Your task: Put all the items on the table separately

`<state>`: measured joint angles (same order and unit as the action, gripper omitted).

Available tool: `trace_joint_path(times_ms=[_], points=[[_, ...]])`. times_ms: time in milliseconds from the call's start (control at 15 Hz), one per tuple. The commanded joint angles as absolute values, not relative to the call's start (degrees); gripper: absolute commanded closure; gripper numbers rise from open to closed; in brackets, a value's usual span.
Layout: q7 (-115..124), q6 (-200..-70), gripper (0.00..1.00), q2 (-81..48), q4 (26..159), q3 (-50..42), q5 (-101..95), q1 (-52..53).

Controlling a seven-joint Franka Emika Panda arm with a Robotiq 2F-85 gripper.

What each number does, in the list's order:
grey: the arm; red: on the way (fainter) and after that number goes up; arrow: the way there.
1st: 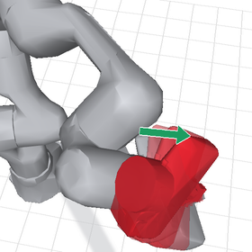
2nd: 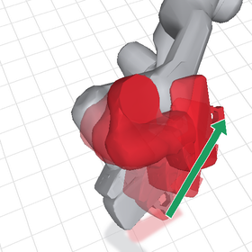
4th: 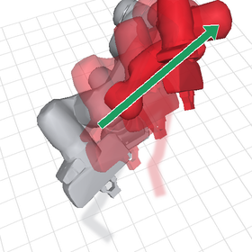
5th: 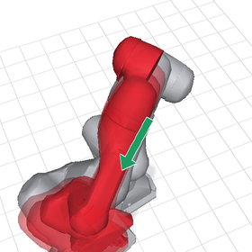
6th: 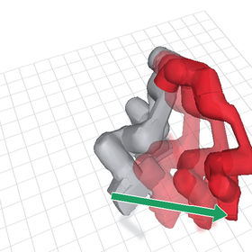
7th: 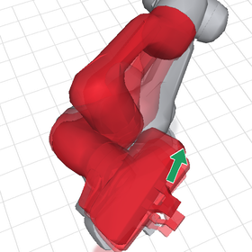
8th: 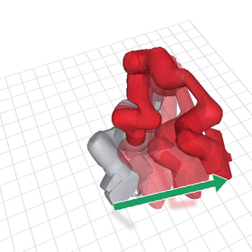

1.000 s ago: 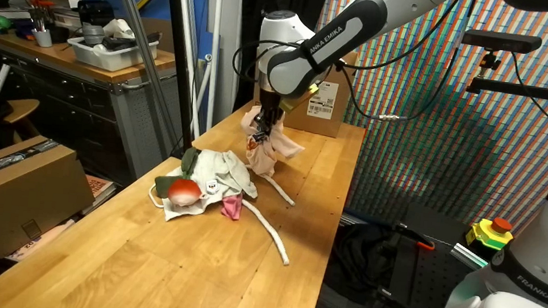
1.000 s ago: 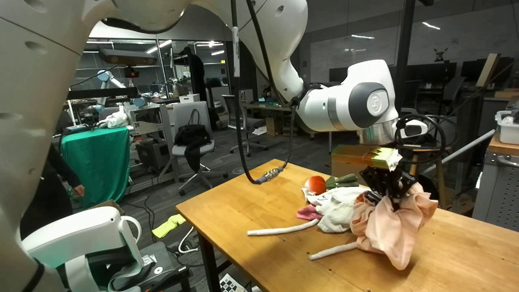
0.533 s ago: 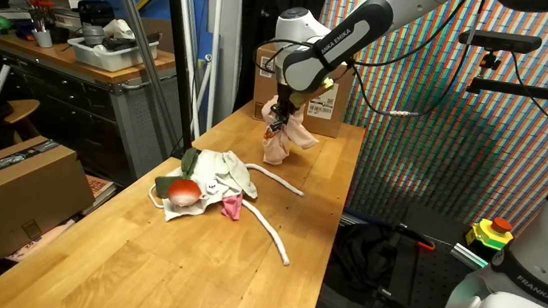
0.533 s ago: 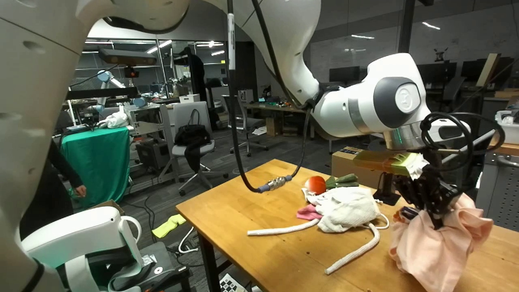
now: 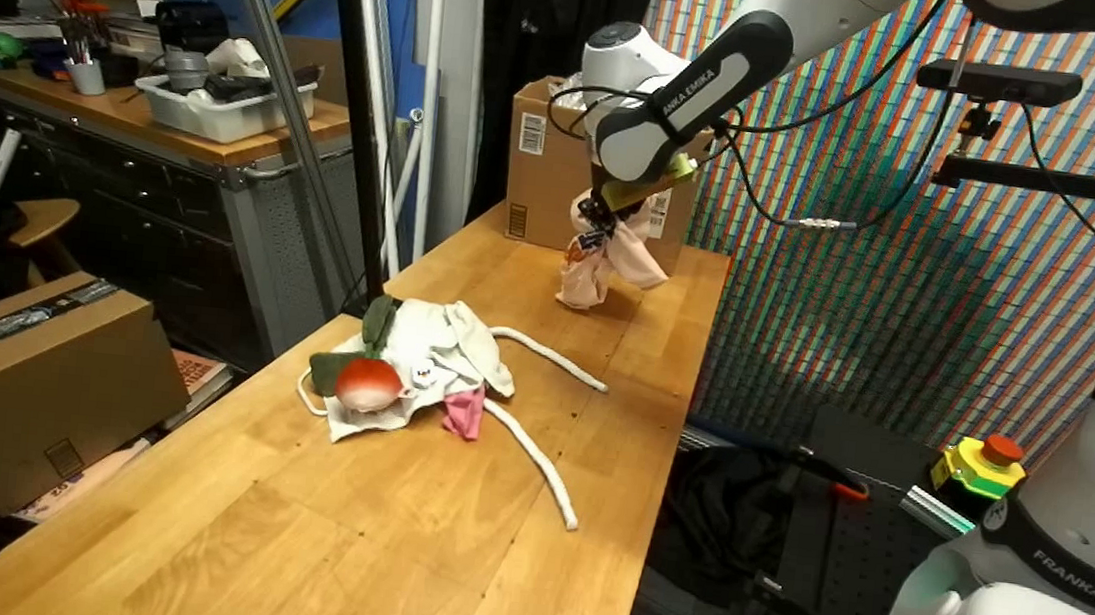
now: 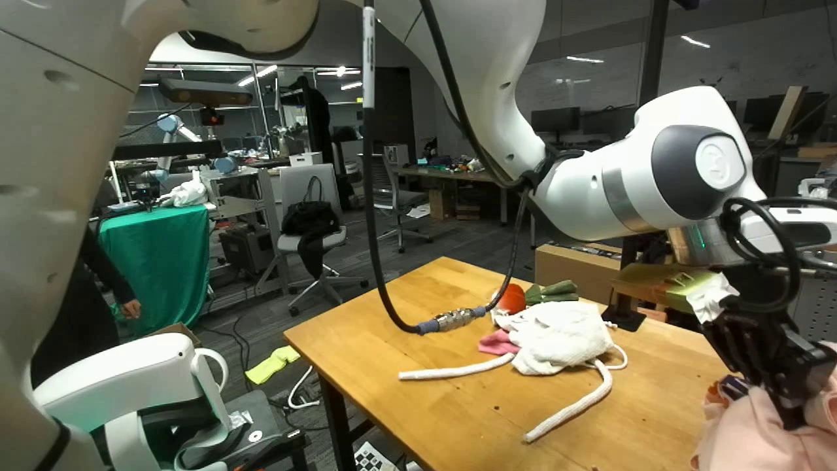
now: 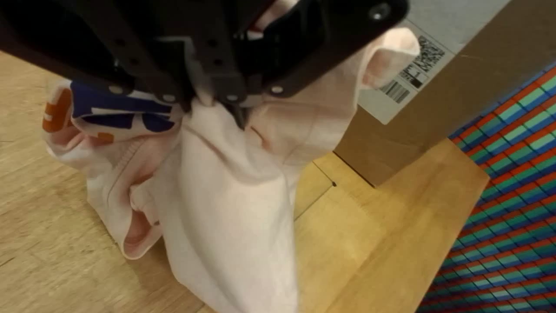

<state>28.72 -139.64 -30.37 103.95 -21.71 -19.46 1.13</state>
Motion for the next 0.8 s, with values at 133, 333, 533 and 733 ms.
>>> trace_joint_path(times_ms=[133,333,533,733], points=[[37.1,-136.73,0.95,-32.4,102.42,-24.89,-22.11,0.94],[40.9,-136.55,0.95,-33.41,101.94,-25.66,-22.31,0.45],[44.29,-136.98,0.94,-34.05,101.24,-25.82,-21.96,-0.03],[47.14,-136.9,0.61,-34.45,100.49,-25.81,-22.23,-0.13]])
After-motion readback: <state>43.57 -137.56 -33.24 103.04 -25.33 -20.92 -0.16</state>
